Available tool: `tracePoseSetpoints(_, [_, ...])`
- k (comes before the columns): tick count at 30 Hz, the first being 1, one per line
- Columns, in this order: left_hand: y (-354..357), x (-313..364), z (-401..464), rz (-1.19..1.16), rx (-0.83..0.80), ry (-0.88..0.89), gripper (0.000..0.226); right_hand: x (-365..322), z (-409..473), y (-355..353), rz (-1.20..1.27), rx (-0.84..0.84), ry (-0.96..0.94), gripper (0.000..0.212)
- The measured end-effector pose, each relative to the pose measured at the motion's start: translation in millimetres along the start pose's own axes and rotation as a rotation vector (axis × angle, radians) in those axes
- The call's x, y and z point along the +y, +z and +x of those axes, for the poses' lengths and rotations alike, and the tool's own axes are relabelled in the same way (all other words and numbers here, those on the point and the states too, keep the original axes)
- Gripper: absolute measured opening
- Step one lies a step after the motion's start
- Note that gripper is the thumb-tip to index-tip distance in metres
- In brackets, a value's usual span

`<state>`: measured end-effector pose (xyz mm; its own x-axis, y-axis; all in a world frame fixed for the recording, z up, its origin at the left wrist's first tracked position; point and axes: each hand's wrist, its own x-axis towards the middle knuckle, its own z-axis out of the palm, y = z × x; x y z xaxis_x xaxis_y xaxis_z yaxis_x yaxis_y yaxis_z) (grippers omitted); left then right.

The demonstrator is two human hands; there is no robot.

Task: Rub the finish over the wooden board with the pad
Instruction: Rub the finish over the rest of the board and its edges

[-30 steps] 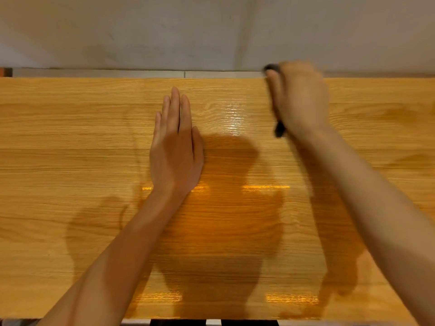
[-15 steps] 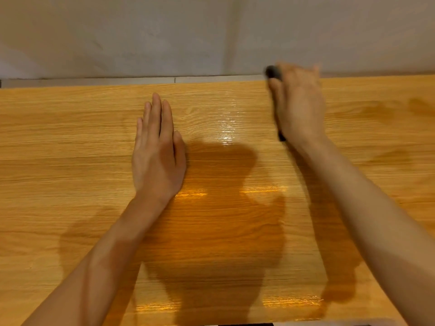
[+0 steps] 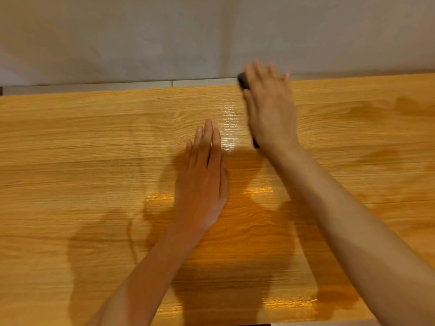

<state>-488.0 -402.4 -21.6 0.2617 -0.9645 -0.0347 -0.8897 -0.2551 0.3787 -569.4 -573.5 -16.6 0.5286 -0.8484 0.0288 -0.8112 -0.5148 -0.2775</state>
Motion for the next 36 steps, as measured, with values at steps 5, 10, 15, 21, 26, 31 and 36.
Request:
tracePoseSetpoints(5, [2,1,-1,0.018,0.013,-0.003,0.057,92,-13,-33,-0.011,0.085,0.327,0.048])
tracePoseSetpoints(10, [2,-1,-1,0.044,0.001,-0.013,0.058,59,-14,-24,0.017,0.095,0.387,0.050])
tracePoseSetpoints(15, [-1,2,1,0.062,0.012,-0.024,0.057,16,-80,-12,0.047,0.021,0.125,0.050])
tracePoseSetpoints(21, [0,3,0,0.101,0.017,-0.026,0.058,26,-108,-16,0.111,-0.061,-0.087,0.048])
tracePoseSetpoints(26, [-2,2,1,0.041,0.034,-0.018,0.056,32,-20,-16,0.073,-0.025,0.060,0.049])
tracePoseSetpoints(31, [-2,2,0,0.032,0.036,-0.020,0.055,2,-98,-14,0.035,-0.114,-0.081,0.053])
tracePoseSetpoints(36, [0,4,-2,0.085,0.056,-0.006,0.055,6,-144,-14,0.029,-0.152,-0.170,0.049])
